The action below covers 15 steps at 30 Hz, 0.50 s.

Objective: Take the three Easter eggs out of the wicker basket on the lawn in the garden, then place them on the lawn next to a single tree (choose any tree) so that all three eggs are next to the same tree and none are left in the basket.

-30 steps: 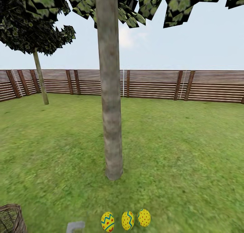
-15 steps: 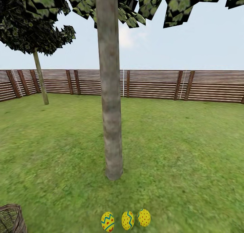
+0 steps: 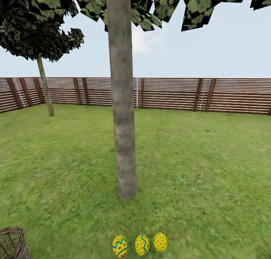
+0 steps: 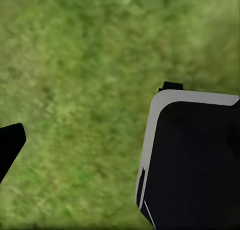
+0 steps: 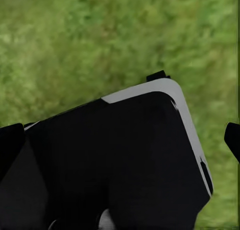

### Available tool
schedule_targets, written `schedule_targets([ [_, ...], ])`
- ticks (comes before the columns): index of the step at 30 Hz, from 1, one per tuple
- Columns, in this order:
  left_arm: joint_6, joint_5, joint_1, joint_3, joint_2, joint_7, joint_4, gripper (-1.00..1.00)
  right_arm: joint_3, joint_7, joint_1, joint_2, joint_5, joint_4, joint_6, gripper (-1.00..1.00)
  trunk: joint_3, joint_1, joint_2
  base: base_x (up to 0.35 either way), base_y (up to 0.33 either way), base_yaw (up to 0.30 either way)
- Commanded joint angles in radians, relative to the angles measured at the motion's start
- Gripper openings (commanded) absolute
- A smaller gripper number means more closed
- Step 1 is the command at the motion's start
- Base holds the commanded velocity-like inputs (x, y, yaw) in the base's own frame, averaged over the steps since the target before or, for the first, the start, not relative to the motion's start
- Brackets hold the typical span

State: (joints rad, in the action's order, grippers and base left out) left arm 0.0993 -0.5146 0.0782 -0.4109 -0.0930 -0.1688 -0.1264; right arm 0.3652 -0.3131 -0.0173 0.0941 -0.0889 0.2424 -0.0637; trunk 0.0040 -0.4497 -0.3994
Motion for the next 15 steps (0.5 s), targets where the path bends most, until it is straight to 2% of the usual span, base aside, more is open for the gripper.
schedule_targets([
  [1, 0.003, -0.007, -0.003, -0.008, -0.001, -0.006, 0.0, 1.0, 0.004, -0.005, 0.0, 0.005, -0.009, -0.012, -0.007, 1.0, 0.0, 0.0, -0.001, 0.0, 0.0, 0.0],
  [5, 0.002, -0.007, -0.006, -0.008, 0.0, -0.009, -0.001, 1.0, 0.0, -0.004, 0.001, -0.003, -0.009, -0.046, -0.007, 1.0, 0.0, 0.0, -0.001, 0.0, 0.0, 0.0],
  [9, 0.003, -0.007, -0.007, -0.008, 0.003, -0.01, -0.002, 1.0, -0.001, -0.004, 0.002, -0.038, -0.009, -0.06, -0.007, 1.0, 0.0, 0.0, -0.001, 0.0, 0.0, 0.0],
  [15, 0.003, -0.009, -0.007, -0.003, 0.011, -0.008, -0.004, 1.0, 0.002, -0.004, 0.002, -0.049, -0.008, -0.063, -0.007, 1.0, 0.0, 0.0, -0.001, 0.0, 0.0, 0.0],
])
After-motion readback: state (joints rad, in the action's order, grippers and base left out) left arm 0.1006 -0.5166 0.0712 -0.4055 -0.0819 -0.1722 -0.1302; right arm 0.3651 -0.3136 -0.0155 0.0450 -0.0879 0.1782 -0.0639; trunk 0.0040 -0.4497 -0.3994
